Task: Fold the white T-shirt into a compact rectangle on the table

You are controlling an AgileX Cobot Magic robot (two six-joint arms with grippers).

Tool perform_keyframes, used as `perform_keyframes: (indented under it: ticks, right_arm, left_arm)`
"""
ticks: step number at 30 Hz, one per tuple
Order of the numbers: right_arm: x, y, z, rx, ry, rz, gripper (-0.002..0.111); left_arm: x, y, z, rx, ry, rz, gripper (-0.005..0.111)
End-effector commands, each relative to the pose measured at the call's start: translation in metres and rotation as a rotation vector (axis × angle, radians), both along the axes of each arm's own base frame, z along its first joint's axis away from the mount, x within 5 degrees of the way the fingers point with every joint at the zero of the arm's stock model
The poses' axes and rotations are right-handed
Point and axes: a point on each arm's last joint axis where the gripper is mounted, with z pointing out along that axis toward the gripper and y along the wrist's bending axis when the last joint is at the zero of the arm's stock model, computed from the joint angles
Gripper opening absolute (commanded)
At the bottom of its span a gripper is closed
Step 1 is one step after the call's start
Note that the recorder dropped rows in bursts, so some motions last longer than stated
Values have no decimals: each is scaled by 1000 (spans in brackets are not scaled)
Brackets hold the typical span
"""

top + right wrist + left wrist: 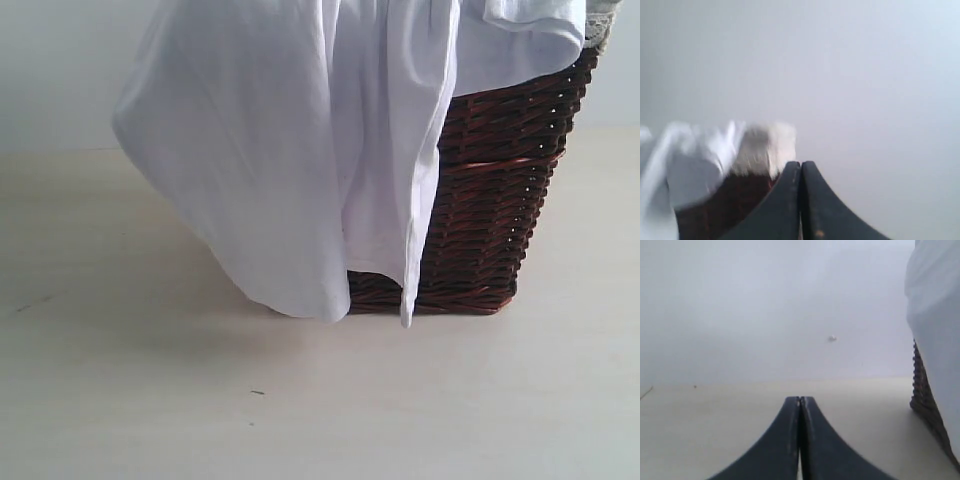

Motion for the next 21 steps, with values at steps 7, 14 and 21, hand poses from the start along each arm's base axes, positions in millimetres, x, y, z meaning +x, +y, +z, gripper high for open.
perform_keyframes:
  ticks: [7, 14, 21]
  right_arm:
    - [-14, 12, 22, 142, -184, 249, 0]
    - [-6, 18, 33, 80, -130, 281, 0]
    - [9, 31, 35, -8, -1, 376, 22]
  left_arm:
    - [-8, -3, 31, -463, -313, -145, 0]
    - [-3, -37, 90, -326, -313, -519, 21]
    - [65, -56, 114, -280, -94, -645, 56]
